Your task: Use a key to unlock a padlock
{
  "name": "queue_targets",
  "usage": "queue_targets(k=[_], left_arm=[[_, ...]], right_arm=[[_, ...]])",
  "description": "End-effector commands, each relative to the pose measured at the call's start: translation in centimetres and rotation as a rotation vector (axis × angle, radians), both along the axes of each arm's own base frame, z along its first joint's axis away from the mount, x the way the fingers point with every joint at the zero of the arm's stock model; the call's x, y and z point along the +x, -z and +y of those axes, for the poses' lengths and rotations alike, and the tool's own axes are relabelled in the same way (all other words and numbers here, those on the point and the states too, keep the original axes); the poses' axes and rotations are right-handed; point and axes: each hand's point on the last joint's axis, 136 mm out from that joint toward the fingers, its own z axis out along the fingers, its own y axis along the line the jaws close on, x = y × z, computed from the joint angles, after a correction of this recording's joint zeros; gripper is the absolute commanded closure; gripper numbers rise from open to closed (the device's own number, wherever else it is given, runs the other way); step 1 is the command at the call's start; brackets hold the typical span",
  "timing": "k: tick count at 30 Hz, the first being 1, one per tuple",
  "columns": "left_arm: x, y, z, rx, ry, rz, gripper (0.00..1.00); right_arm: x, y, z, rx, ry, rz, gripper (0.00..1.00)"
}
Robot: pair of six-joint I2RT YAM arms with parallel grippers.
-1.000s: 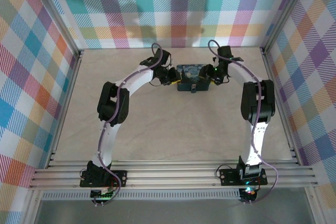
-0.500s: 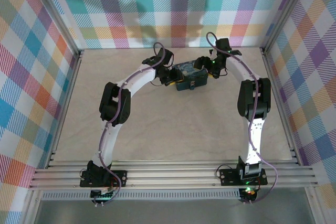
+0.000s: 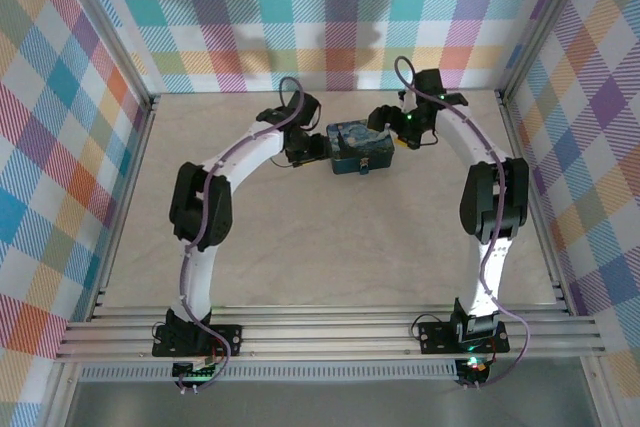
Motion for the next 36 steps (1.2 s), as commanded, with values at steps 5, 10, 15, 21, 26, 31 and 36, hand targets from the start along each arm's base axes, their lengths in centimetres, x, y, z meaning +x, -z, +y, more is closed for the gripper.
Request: queue_targets(k=[5,10,15,21,26,31,36], left_arm=[[-4.8,-1.8,11.2,0.228,-0.209,0.007,0.43],[-10.4,-0.3,18.2,0.301,-0.391,0.086,0.4],[-17.5,2.7,23.8,0.269,-0.603,0.236,0.38],[-24.3,5.1,27.1,0.22,-0.833,0.388,0.4],[-28.1,6.7,27.9,0.191,-0.937,0.462,0.46],[-27.7,7.8,27.5,0.12,-0.935,0.412,0.51],[-27.0,8.6,27.6,0.125,-0.897,0.396,0.54]], right_arm=[[-4.0,-1.3,0.7,0.084,0.001,0.011,0.1],[-7.6,0.1,1.8,0.092,-0.026,0.046,0.1],[-11.2,1.9,3.5,0.081,-0.083,0.08,0.1],[-14.7,3.7,4.8,0.071,-0.139,0.122,0.1],[-16.8,4.7,4.6,0.075,-0.148,0.147,0.1],[-17.9,5.1,4.2,0.069,-0.155,0.151,0.1],[-18.0,5.5,4.2,0.07,-0.162,0.159,0.1]])
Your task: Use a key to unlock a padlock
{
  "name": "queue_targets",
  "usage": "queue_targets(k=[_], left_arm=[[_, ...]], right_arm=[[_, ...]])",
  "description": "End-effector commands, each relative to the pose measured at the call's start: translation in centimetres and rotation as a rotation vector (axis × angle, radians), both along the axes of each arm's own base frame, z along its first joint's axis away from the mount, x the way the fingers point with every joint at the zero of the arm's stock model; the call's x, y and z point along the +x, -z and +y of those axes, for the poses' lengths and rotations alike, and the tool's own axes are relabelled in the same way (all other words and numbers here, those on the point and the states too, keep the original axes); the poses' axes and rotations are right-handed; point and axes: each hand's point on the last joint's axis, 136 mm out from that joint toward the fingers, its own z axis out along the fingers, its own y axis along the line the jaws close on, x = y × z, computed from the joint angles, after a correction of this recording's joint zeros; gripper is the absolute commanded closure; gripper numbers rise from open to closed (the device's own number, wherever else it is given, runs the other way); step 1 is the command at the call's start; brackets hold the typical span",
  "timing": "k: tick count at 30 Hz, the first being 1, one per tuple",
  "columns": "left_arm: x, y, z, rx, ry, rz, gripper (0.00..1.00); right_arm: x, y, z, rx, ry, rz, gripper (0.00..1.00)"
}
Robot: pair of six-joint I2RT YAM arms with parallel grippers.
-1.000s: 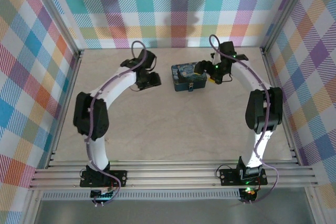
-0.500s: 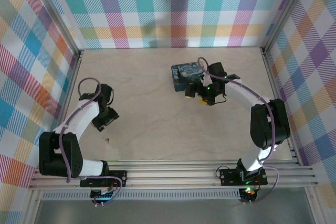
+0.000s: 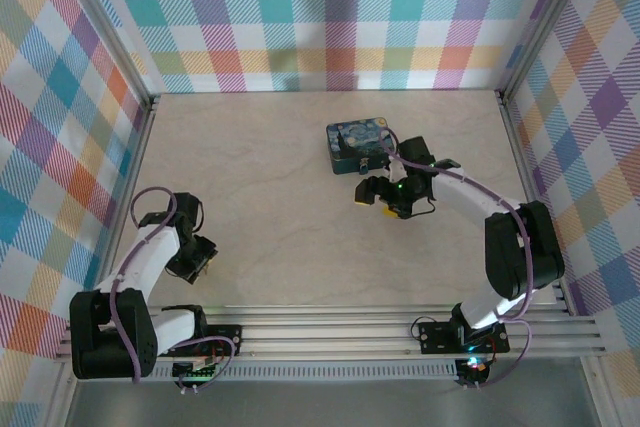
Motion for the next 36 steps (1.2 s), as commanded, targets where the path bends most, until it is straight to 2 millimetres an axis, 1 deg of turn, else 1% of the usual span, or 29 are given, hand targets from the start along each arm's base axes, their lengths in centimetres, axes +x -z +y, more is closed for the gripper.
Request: queue_targets(k=[1,6,13,16,20,23,27,30,36], left_arm=[[0.8,0.5,0.1,-0.009,0.013,-0.024,0.54],[1.4,1.0,0.5,0.009,0.056,-0.024,0.54],[1.3,2.4,0.6,0.013,0.083,-0.011,0.56],[1.1,2.8,0.4,0.004,0.11,-0.003,0.62],[0.7,3.2,0.0,-0.02,0.12,0.003,0.74],[0.6,3.0,-0.5,-0.042,0.122,-0.023,0.82],[1.1,2.2,-1.2,-0.059,0.139,-0.085,0.89],[1.5,1.6,-2.0,-0.071,0.149,-0.127,0.91],[2.6,1.3,-4.0,-0.105,0.161,-0.176,0.92]], right_arm=[[-0.1,-0.5,0.5,0.027,-0.022,-0.025,0.1],[0.1,-0.5,0.6,0.029,-0.021,-0.027,0.1],[0.3,-0.7,0.6,0.026,-0.027,-0.029,0.1],[0.3,-0.9,0.6,0.026,-0.025,-0.034,0.09],[0.2,-1.0,0.3,0.013,-0.016,-0.044,0.09],[0.1,-0.9,0.0,0.006,-0.005,-0.048,0.08],[0.0,-0.7,-0.1,0.001,-0.001,-0.044,0.08],[0.1,-0.8,-0.1,-0.003,0.0,-0.05,0.08],[0.1,-0.9,-0.1,-0.005,0.0,-0.051,0.07]])
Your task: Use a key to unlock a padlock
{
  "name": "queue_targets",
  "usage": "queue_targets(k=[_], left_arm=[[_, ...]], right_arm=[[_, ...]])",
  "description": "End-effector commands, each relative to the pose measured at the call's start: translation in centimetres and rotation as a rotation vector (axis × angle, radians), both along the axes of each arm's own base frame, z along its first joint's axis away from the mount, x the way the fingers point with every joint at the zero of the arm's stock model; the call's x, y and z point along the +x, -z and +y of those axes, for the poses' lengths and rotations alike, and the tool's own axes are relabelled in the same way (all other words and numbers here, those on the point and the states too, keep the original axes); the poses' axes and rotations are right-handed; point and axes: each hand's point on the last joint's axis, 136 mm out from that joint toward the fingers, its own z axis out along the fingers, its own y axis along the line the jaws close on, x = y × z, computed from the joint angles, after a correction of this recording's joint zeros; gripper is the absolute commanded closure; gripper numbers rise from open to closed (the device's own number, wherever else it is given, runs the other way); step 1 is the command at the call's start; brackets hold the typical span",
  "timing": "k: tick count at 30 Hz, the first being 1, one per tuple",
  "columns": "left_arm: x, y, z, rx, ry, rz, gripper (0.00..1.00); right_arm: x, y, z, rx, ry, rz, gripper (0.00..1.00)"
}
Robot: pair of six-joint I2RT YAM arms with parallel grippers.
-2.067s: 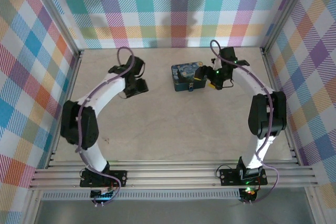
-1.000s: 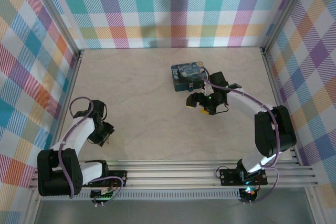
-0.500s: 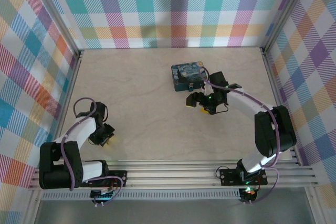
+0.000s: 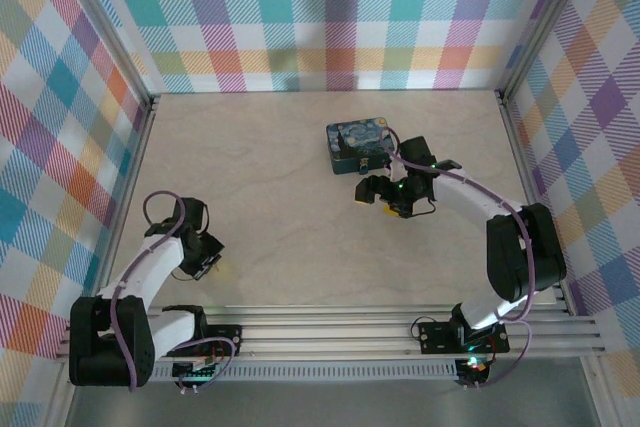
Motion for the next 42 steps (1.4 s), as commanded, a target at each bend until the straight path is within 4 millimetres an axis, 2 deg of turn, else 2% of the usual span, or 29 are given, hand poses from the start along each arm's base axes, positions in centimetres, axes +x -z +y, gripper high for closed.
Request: queue_targets(k=[1,6,9,11,14,18,21,24,27,30,33,36,42], left_arm=[[0.7,0.1,-1.6,-0.043,0.005,-0.025,0.93],[2.6,-0.6,-4.4,-0.022,0.111,-0.042,0.93],[4.2,-0.9,-7.1,-0.008,0.208,-0.049,0.93],[5.6,-1.0,-9.6,-0.001,0.294,-0.054,0.94],[7.4,-1.2,-14.6,0.011,0.468,-0.062,0.97],[9.6,-1.5,-23.3,-0.02,0.738,-0.08,1.0],[10.6,-2.2,-29.0,-0.058,0.898,-0.108,1.0],[11.3,-3.7,-33.2,-0.142,0.995,-0.174,1.0],[11.6,-6.0,-35.6,-0.238,1.077,-0.254,1.0],[11.3,-8.6,-36.7,-0.295,1.172,-0.329,1.0],[11.1,-10.6,-36.6,-0.292,1.227,-0.392,1.0],[11.0,-11.7,-36.1,-0.295,1.23,-0.43,1.0],[10.6,-14.7,-36.6,-0.356,1.273,-0.442,1.0]], right_arm=[[-0.3,-0.6,0.0,0.002,-0.008,-0.021,0.07],[-0.5,-0.4,-0.1,-0.001,-0.006,-0.013,0.07],[-0.7,-0.5,-0.1,0.001,-0.005,-0.011,0.07],[-0.7,-0.6,-0.2,0.002,-0.002,-0.01,0.07],[-0.8,-0.8,-0.2,0.011,0.002,-0.001,0.07],[-0.7,-1.2,-0.9,0.069,0.05,0.042,0.08],[-0.7,-1.4,-2.3,0.133,0.114,0.078,0.1],[-0.4,-1.9,-4.3,0.195,0.189,0.1,0.13],[-0.3,-2.6,-6.1,0.238,0.245,0.106,0.17],[0.0,-3.7,-6.9,0.279,0.26,0.093,0.19],[0.5,-5.2,-6.9,0.318,0.236,0.056,0.21],[1.0,-5.9,-6.6,0.355,0.234,0.046,0.27],[1.5,-6.2,-5.6,0.5,0.286,0.069,0.5]])
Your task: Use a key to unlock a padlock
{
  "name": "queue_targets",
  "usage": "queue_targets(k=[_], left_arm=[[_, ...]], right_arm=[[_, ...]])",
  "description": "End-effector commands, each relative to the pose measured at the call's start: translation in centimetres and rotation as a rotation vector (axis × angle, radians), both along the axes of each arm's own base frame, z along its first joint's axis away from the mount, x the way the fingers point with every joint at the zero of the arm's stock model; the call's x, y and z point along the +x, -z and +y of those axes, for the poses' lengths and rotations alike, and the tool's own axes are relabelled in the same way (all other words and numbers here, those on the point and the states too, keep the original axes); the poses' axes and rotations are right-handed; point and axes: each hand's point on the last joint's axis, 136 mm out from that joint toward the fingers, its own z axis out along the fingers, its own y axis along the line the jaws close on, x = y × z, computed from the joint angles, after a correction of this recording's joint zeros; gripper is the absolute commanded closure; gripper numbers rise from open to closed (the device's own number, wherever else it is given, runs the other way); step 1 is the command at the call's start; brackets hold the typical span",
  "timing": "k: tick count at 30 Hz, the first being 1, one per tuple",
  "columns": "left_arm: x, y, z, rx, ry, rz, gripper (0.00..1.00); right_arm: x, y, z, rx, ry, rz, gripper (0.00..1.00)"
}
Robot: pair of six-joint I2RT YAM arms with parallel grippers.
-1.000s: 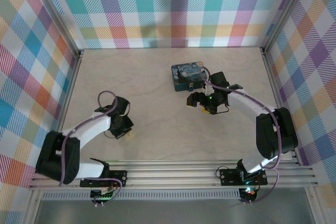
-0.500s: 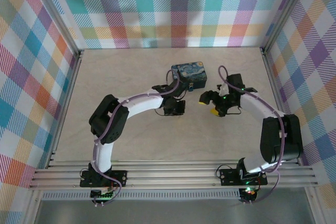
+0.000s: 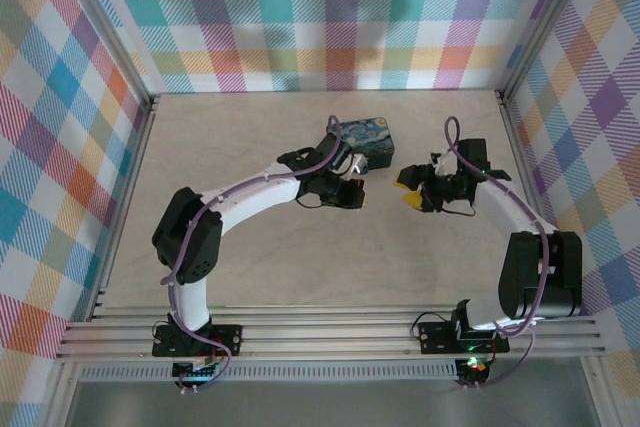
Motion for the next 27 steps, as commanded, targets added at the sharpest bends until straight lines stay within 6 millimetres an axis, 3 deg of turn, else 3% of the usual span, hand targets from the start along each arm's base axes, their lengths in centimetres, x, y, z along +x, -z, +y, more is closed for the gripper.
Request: queue_targets(k=[1,6,10,18,27], left_arm=[[-0.4,-3.6,-0.1,-0.046,0.074,-0.036,1.0],[0.4,-7.3,0.0,-0.093,0.078,-0.079,1.0],[0.8,-8.6,0.1,-0.099,0.076,-0.083,1.0],[1.5,-9.7,-2.2,-0.222,0.065,-0.067,1.0],[1.2,-9.9,-3.5,-0.273,0.067,-0.041,1.0]], right_arm=[[0.5,-1.6,0.8,0.138,0.042,0.005,0.51],[0.6,-3.4,1.1,0.192,0.088,0.091,0.48],[0.7,-5.4,1.7,0.172,0.08,0.075,0.43],[-0.8,-5.4,3.5,0.228,0.096,0.137,0.43],[0.0,-6.2,4.5,0.31,0.107,0.161,0.44]])
